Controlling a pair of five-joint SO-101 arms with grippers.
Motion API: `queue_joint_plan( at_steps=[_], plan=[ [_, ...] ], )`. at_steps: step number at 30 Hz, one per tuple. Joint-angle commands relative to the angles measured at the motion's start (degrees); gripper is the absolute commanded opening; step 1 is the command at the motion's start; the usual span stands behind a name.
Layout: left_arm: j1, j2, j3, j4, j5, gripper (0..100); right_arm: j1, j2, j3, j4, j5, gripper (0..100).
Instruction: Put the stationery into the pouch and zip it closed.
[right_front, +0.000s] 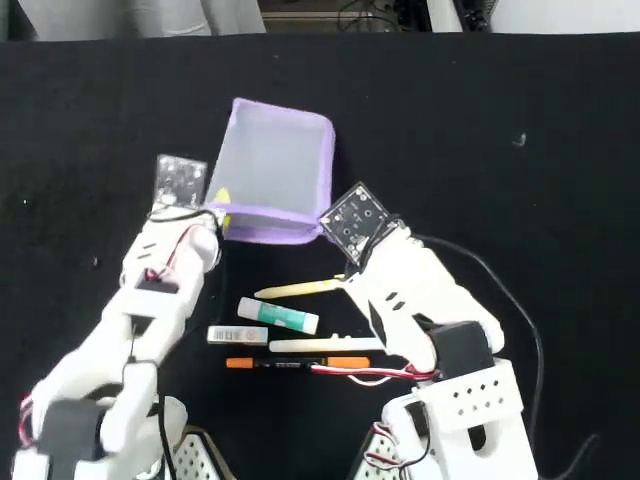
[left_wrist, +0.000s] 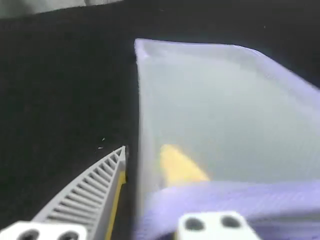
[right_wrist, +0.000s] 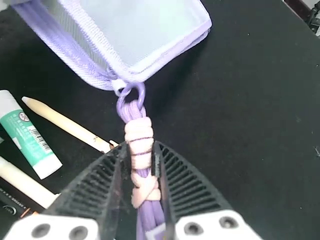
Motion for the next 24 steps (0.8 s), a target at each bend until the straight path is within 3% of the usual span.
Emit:
queue_joint_plan(
  at_steps=[1,7,11,18,24],
  plan=[
    [-0.9,1.1,-3.8,-0.4,-1.1,4,0.8,-1.5,-3.4,0.1,0.1,5.8],
    [0.0,-5.6,0.1,-0.2,-1.1,3,0.5,-1.7,-2.9,-0.1,0.3,28.9],
    [-0.3,-11.1,0.7,4.0,0.8,3,0.5,-2.0,-3.2,0.2,0.3,36.2],
    [-0.3,-15.6,-21.8,41.4,10.1,3,0.9,-2.0,-4.1,1.0,0.3,36.1],
    [-0.4,-15.6,-45.5,68.0,13.8,3,0.6,-2.0,-12.4,12.1,0.4,36.1]
  ],
)
